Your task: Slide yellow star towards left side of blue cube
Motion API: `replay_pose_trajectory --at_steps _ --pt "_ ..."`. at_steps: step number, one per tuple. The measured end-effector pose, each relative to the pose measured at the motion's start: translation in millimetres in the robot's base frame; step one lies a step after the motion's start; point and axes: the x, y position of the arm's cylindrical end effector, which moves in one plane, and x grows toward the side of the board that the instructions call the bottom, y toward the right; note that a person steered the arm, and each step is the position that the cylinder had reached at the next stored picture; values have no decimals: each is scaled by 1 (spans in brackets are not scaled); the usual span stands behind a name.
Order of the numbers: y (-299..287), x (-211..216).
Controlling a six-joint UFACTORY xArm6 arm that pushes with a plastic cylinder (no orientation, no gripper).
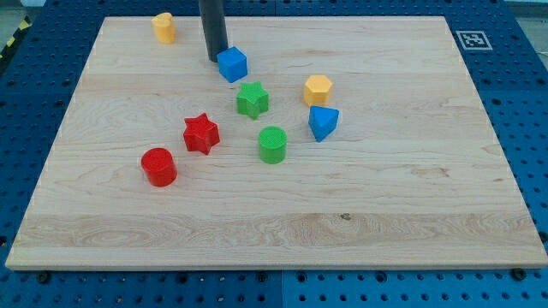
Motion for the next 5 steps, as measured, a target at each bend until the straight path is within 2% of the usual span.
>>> replay_pose_trajectory --at_steps 1,2,3,4,5 --pt "-36 0" --pt "-101 -9" --pt "-156 -60" --pt "-171 -103" --pt "-152 -102"
